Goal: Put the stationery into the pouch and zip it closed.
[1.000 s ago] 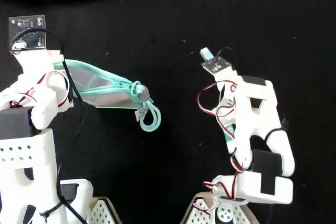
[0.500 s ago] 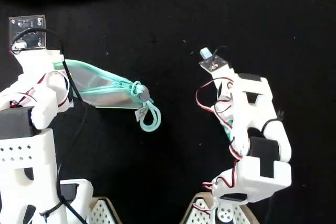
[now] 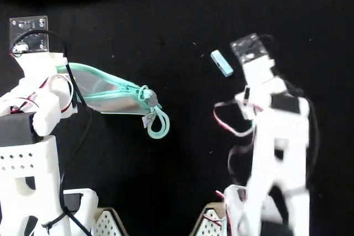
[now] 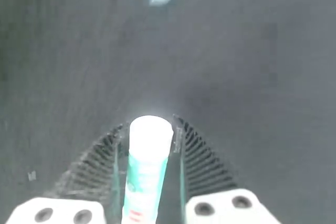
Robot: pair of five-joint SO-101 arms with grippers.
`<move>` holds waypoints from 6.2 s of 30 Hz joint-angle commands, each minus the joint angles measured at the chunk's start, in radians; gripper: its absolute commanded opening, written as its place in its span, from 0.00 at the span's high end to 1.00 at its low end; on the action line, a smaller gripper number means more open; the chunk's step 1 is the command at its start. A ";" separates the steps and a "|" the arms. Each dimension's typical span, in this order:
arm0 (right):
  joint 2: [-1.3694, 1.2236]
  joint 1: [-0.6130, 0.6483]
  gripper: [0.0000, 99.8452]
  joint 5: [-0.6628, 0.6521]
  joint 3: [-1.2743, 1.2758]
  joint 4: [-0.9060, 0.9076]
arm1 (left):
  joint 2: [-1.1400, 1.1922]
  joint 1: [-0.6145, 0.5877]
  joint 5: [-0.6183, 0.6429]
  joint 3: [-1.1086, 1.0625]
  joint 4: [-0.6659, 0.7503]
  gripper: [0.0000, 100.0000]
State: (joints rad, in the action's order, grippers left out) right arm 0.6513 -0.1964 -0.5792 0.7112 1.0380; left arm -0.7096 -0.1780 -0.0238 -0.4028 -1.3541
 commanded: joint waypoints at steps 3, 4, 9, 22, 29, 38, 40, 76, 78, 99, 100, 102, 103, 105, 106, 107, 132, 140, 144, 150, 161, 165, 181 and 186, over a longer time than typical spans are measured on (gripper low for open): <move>0.463 0.141 0.99 0.201 -0.033 -0.002 | 0.025 0.024 0.003 -0.081 -0.005 0.97; 0.515 0.180 0.99 0.233 -0.050 -0.002 | 0.025 0.024 0.003 -0.081 -0.005 0.97; 0.578 0.388 0.99 0.396 -0.208 -0.071 | 0.026 0.025 0.003 -0.081 -0.005 0.97; 0.257 0.697 0.99 0.555 -0.662 -0.060 | 0.026 0.191 0.008 -0.084 0.061 0.97; 0.232 0.741 0.99 0.562 -0.611 -0.031 | 0.026 0.216 0.009 -0.087 0.094 0.97; 0.229 0.853 0.99 0.559 -0.426 -0.235 | 0.026 0.272 0.009 -0.163 0.193 0.97; 0.229 0.868 0.99 0.555 -0.394 -0.258 | 0.026 0.277 0.009 -0.177 0.209 0.97; 0.111 0.795 0.99 0.554 -0.104 -0.367 | 0.017 0.165 0.006 -0.219 0.212 0.97; 0.111 0.795 0.96 0.545 -0.104 -0.362 | 0.017 0.165 0.006 -0.222 0.212 0.97; 0.104 0.842 0.81 0.525 -0.432 -0.029 | 0.025 0.162 0.003 -0.220 0.213 0.97; 0.104 0.855 0.79 0.525 -0.432 -0.029 | 0.025 0.162 0.003 -0.220 0.213 0.97; 0.099 0.875 0.78 0.525 -0.424 -0.031 | 0.025 0.160 0.003 -0.220 0.213 0.97; 0.091 0.879 0.78 0.525 -0.424 -0.031 | 0.025 0.160 0.003 -0.220 0.213 0.97; 0.070 0.881 0.78 0.525 -0.426 -0.031 | 0.025 0.160 0.003 -0.220 0.213 0.97; 0.059 0.881 0.78 0.525 -0.426 -0.031 | 0.025 0.160 0.003 -0.220 0.213 0.97; 0.053 0.881 0.78 0.525 -0.427 -0.031 | 0.025 0.160 0.003 -0.220 0.213 0.97; -0.639 0.193 0.80 0.282 -0.734 0.000 | 0.025 0.160 0.003 -0.222 0.213 0.97; -1.059 0.176 0.80 0.184 -0.949 0.000 | 0.026 0.159 0.002 -0.222 0.215 0.97; -1.188 0.155 0.80 0.115 -1.013 -0.002 | 0.026 0.159 0.002 -0.222 0.215 0.97; -1.340 0.104 0.80 0.081 -1.156 0.000 | 0.026 0.159 0.000 -0.222 0.215 0.97; -1.515 0.123 0.80 0.058 -1.303 0.068 | 0.026 0.159 0.000 -0.222 0.215 0.97; -1.532 0.118 0.94 0.006 -1.353 0.124 | 0.026 0.157 0.000 -0.222 0.215 0.97; -1.049 0.054 0.99 0.038 -1.228 0.428 | 0.026 0.157 0.000 -0.222 0.215 0.97; -0.645 0.063 0.99 0.043 -0.901 0.422 | 0.026 0.157 0.000 -0.222 0.215 0.97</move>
State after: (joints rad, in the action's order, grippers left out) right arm -0.2831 -0.1427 -0.5516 -0.3537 1.4584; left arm -0.7112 -0.0107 -0.0238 -0.5255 -1.1347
